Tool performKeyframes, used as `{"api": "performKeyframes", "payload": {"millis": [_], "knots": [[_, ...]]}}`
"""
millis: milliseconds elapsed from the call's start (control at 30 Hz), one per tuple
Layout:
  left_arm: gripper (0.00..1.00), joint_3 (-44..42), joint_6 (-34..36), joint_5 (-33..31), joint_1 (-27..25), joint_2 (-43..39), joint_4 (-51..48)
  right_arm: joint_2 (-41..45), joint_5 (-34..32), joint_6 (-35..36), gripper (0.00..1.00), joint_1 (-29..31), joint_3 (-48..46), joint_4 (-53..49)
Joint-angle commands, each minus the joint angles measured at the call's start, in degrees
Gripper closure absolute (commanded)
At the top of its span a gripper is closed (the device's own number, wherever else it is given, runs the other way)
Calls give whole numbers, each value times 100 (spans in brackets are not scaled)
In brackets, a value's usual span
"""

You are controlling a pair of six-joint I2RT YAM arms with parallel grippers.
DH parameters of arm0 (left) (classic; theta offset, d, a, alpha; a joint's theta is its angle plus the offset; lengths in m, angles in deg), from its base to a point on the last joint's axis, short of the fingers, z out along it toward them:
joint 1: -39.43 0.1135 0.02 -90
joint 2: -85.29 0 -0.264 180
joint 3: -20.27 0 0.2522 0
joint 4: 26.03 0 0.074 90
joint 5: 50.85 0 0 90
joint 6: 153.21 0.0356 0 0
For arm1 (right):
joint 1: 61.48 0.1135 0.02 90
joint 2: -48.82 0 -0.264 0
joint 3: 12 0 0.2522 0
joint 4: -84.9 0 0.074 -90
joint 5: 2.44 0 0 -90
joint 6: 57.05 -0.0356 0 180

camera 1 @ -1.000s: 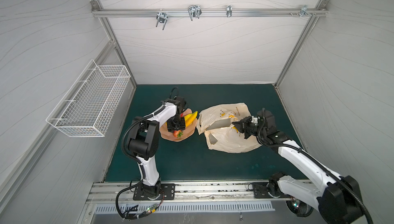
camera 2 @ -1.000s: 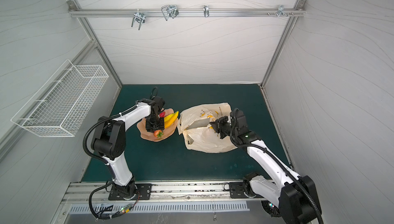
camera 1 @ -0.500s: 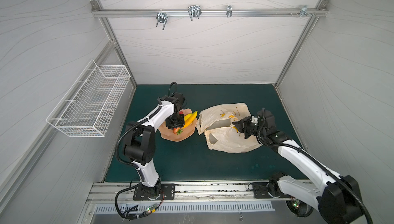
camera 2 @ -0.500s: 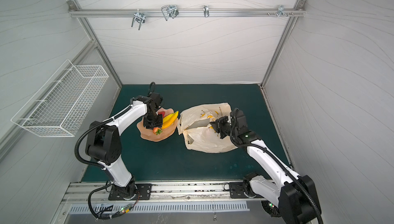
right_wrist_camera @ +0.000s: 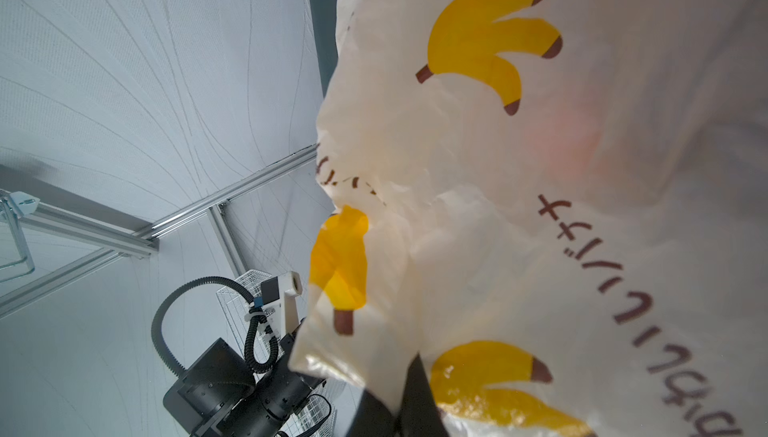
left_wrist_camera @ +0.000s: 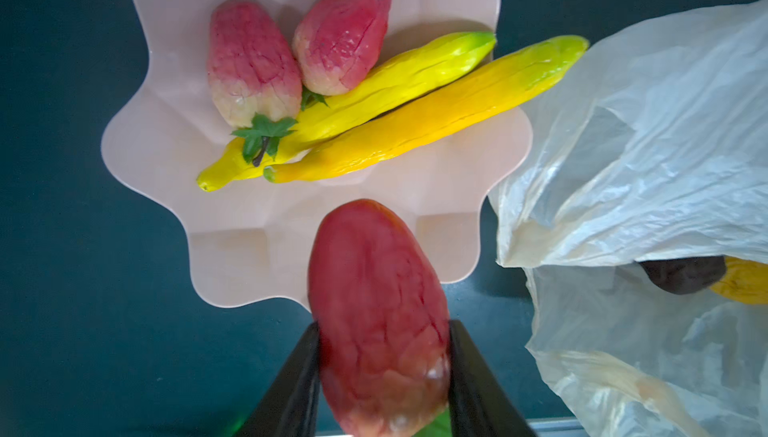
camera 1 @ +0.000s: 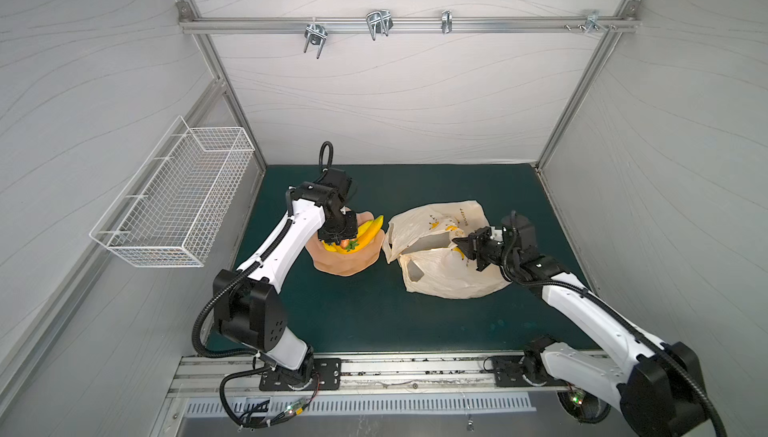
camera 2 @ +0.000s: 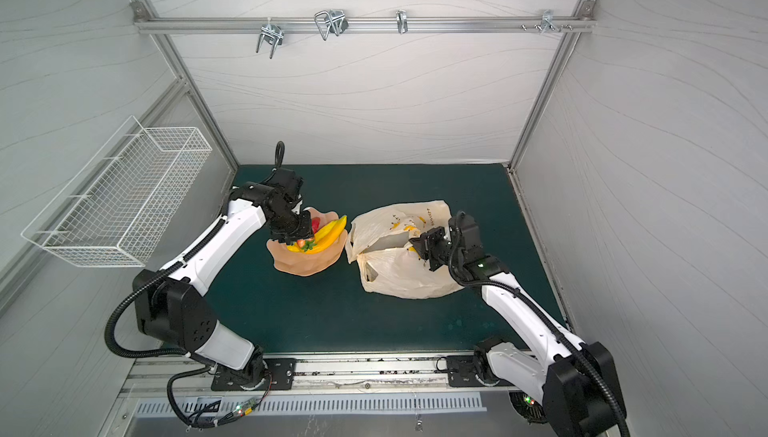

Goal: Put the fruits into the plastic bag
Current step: 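Lift the red strawberry out of the bowl with the left gripper, then carry the strawberry with the left gripper toward the bag opening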

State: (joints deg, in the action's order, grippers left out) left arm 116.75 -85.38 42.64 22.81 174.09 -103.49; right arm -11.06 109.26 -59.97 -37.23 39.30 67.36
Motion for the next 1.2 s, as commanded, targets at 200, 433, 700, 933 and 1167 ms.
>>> {"api": "performKeyframes", "payload": {"millis": [200,433,700,933,1167], "knots": [[80,588,62,713,-491,154,452,134,-68,6,100,-17,156,-168],[81,1134,-210,951,-1038,641,772,208,-127,10,100,18,148,-242],[83,1440,-444,1018,-1472,1056,1018,295,-161,-7,100,34,119,-282],[85,1389,-525,899,-1795,1204,1151,293,-178,-31,100,46,131,-282],[86,914,-582,737,-2189,1091,1349,262,-172,-24,100,46,154,-270]]}}
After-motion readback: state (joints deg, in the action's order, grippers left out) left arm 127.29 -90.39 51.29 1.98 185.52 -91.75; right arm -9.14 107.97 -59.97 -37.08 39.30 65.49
